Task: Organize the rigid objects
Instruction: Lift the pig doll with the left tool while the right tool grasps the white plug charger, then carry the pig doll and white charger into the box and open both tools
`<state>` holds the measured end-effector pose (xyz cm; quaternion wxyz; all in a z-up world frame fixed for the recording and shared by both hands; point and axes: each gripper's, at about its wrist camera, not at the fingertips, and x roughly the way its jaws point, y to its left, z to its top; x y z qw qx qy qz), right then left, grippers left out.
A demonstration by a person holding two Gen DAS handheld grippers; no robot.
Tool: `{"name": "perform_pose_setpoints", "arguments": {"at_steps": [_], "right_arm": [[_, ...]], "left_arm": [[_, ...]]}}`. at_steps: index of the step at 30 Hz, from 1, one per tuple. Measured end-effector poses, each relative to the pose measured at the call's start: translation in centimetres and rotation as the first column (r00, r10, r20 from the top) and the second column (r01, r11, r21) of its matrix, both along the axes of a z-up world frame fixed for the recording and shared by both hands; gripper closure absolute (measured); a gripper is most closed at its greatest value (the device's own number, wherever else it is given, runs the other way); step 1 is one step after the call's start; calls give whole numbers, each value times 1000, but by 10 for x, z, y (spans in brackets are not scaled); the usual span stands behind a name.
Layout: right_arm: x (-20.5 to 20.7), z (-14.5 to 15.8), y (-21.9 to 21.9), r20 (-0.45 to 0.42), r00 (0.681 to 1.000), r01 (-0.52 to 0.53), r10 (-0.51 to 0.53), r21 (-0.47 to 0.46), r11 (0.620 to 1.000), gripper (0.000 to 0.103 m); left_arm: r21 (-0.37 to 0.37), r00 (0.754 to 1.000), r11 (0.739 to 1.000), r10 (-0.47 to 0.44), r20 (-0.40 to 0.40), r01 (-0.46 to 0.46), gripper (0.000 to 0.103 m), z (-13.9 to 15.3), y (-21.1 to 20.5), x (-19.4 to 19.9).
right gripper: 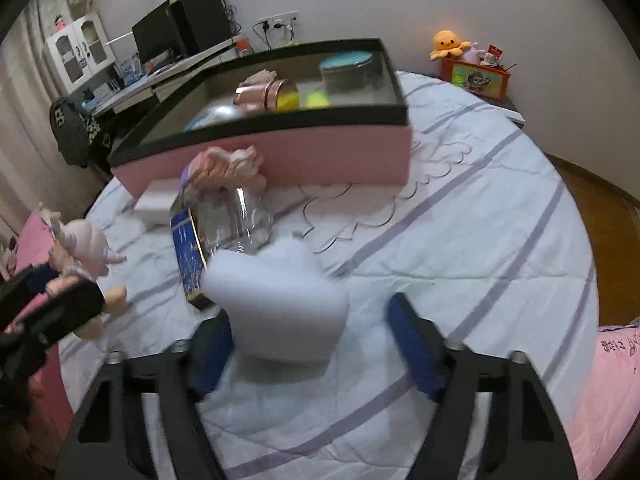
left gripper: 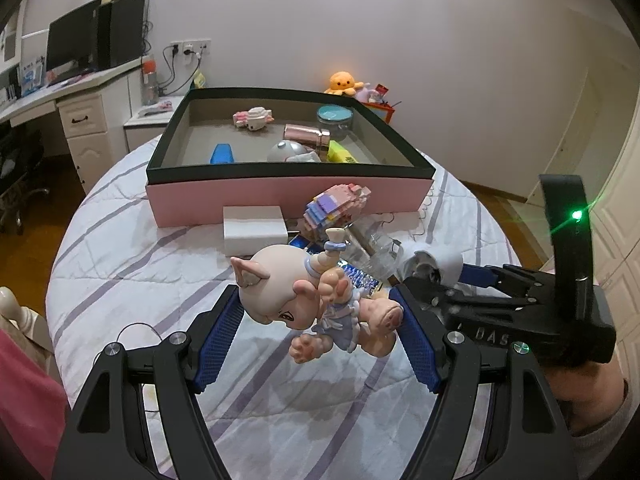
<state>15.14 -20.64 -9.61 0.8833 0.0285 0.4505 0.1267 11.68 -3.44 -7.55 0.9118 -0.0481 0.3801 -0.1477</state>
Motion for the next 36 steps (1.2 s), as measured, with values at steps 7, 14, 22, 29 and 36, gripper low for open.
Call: {"name": "perform_pose_setpoints", "arguments": {"at_steps": [7, 14, 22, 29, 36], "right_arm": [[-7, 9, -2, 24, 1000, 1, -2, 15, 1000, 60], [-6, 35, -5, 84, 996, 9, -11, 19, 1000, 60], [9, 73, -4, 172, 985, -4, 1, 19, 1000, 60], [38, 104, 7, 250, 968, -26, 24, 7, 1000, 60], [74, 111, 15, 263, 964, -26, 23, 10, 1000, 60]], "left_arm": [[-1, 1000, 1000, 3, 4, -3, 27, 0, 1, 0], [-1, 1000, 1000, 3, 30, -3, 27, 10, 3, 4], [11, 994, 1000, 21, 103, -22, 27, 37, 12, 29], [14, 984, 998, 55, 167, -58, 27, 61, 24, 67], [9, 979, 997, 71, 193, -74, 27, 74, 30, 103]]}}
